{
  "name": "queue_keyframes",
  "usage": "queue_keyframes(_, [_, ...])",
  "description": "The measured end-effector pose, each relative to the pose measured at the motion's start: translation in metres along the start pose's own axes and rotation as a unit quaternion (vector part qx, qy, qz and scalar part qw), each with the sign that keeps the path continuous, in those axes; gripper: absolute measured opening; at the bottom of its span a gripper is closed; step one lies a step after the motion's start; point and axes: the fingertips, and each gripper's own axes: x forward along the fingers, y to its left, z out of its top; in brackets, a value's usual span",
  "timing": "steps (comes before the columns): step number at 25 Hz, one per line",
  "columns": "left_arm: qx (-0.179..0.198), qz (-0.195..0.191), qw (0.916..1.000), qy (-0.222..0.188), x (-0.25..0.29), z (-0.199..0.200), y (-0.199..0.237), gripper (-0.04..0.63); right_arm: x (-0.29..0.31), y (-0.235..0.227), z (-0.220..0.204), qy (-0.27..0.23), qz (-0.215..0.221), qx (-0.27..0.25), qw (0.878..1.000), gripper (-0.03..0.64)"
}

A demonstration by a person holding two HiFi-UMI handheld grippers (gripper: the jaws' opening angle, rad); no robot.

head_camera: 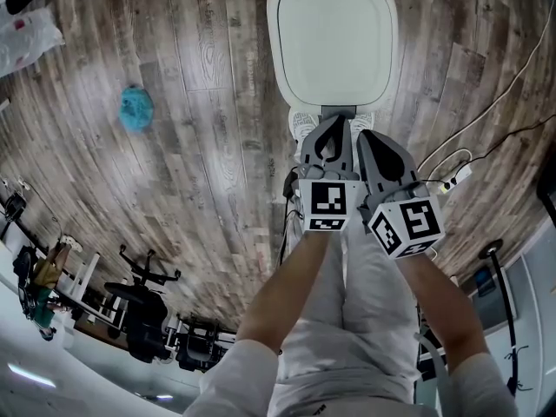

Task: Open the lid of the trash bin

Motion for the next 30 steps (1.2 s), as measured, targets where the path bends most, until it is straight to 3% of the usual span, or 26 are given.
queue_keyframes(30, [-0.003, -0.004, 0.9999, -0.014, 0.0013, -0.0027, -0.0012, -0.002, -0.003, 0.0033, -0.007, -0.001, -0.002, 0.005, 1.0, 0.017])
